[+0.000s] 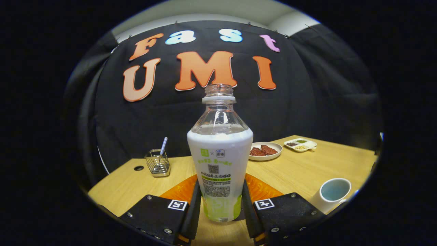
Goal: Take the bottle from table, then pour the juice into the cup, finally place the bottle on the coaster
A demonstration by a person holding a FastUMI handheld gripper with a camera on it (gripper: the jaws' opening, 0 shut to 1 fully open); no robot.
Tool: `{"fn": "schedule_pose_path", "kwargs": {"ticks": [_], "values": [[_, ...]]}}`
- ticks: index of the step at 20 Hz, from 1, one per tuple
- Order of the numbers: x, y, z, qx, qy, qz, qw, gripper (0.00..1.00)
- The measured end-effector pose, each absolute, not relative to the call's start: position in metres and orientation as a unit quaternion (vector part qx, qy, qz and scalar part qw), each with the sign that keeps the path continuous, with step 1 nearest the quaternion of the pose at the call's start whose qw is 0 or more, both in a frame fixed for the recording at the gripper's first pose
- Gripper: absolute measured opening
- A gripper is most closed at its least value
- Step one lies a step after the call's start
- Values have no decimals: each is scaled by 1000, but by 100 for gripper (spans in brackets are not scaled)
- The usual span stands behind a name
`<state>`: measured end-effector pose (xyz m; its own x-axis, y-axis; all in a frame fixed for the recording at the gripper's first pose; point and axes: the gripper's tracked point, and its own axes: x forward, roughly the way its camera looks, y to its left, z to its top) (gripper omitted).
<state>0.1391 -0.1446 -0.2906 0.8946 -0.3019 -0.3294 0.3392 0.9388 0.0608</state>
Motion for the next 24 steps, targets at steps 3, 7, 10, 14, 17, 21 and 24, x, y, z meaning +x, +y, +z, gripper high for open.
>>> {"fn": "schedule_pose_path", "kwargs": {"ticks": [3,7,10,14,17,21,24], "values": [[149,-144,-302,4,179,-147,973,57],[156,-149,-311,-28,188,-135,972,59],[157,-155,-321,-21,198,-135,971,59],[164,-155,-333,-33,208,-124,970,60],[167,-155,-334,-42,207,-120,970,62],[165,-158,-336,-31,215,-129,968,65],[159,-160,-340,-30,228,-132,964,74]]}}
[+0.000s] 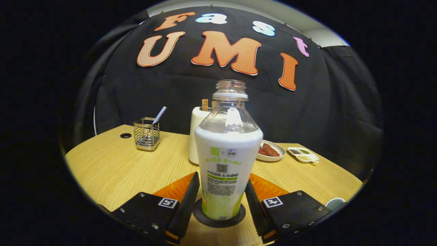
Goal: Take the bottle from table, then pour the juice into the cup, finally place the bottle on the coaster
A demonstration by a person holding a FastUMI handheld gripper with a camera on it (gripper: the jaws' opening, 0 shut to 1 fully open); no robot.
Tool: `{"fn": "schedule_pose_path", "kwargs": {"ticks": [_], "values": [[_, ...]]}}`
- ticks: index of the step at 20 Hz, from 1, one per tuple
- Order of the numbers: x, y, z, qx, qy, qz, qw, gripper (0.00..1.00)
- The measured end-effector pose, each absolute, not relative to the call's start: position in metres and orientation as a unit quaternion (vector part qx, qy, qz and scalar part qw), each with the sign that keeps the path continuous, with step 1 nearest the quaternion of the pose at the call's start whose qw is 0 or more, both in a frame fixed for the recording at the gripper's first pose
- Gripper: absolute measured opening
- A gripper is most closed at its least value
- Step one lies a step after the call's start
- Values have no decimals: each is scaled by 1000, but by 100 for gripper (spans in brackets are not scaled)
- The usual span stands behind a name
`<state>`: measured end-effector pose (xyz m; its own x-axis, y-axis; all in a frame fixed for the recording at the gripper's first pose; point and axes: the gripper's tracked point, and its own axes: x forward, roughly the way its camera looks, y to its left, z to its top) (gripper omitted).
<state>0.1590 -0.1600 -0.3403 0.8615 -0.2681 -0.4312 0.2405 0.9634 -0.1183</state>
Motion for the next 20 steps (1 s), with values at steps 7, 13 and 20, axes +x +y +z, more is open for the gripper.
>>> {"fn": "schedule_pose_path", "kwargs": {"ticks": [7,13,20], "values": [[147,-159,-313,-18,213,-141,967,98],[121,-154,-225,3,132,-137,982,98],[86,-110,-142,-19,141,-100,985,99]]}}
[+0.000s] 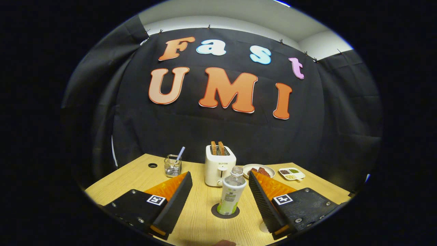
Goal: Take the bottle from table, then pour the juice into the cup, finally place the bottle on the coaster
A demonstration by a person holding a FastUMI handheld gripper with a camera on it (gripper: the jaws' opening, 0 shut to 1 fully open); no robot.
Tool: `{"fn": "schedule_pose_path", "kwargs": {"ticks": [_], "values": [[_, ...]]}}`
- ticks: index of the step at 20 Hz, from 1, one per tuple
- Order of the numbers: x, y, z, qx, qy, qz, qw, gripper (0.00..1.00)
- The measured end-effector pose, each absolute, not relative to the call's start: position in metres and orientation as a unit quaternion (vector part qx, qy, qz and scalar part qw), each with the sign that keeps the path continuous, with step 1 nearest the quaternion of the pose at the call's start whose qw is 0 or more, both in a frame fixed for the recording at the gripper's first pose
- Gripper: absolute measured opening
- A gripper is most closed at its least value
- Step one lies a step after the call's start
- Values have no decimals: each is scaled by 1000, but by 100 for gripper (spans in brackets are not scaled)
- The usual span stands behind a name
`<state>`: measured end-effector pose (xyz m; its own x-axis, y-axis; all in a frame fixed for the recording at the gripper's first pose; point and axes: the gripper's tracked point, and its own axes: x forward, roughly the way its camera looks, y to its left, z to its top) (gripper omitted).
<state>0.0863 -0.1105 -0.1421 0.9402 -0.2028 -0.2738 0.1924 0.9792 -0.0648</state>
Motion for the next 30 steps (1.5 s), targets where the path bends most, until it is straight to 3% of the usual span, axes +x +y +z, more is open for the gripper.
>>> {"fn": "schedule_pose_path", "kwargs": {"ticks": [16,30], "values": [[32,-25,48,39,-9,-4,999,98],[13,-16,71,40,-36,-3,999,98]]}}
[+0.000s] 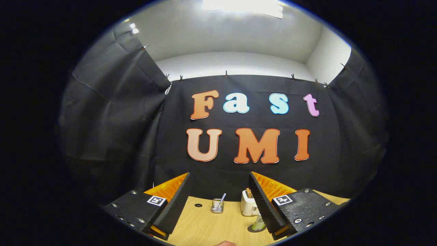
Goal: Take the bottle from table, then pour the juice into the cup, finally place the bottle on the coaster
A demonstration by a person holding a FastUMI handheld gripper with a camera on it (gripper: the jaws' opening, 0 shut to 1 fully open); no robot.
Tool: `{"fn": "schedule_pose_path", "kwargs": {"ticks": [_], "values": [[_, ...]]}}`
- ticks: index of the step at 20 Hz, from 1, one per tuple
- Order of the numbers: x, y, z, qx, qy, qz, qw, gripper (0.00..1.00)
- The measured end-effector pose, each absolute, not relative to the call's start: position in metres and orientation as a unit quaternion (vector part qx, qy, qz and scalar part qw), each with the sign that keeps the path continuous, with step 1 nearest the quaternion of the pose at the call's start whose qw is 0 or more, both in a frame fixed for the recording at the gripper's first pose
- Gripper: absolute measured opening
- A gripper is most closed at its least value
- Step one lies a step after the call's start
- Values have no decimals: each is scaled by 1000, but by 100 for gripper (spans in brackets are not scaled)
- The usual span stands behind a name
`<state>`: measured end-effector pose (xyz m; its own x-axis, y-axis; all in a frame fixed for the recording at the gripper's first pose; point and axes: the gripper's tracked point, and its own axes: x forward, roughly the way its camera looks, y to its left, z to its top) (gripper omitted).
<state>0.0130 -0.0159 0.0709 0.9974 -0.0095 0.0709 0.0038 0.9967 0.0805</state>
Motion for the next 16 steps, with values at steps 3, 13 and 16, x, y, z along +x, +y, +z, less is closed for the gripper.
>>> {"fn": "schedule_pose_path", "kwargs": {"ticks": [3,13,16], "values": [[15,-15,70,46,-35,-1,998,98],[20,-40,56,51,-17,-31,998,98],[22,-40,56,54,-15,-27,998,98]]}}
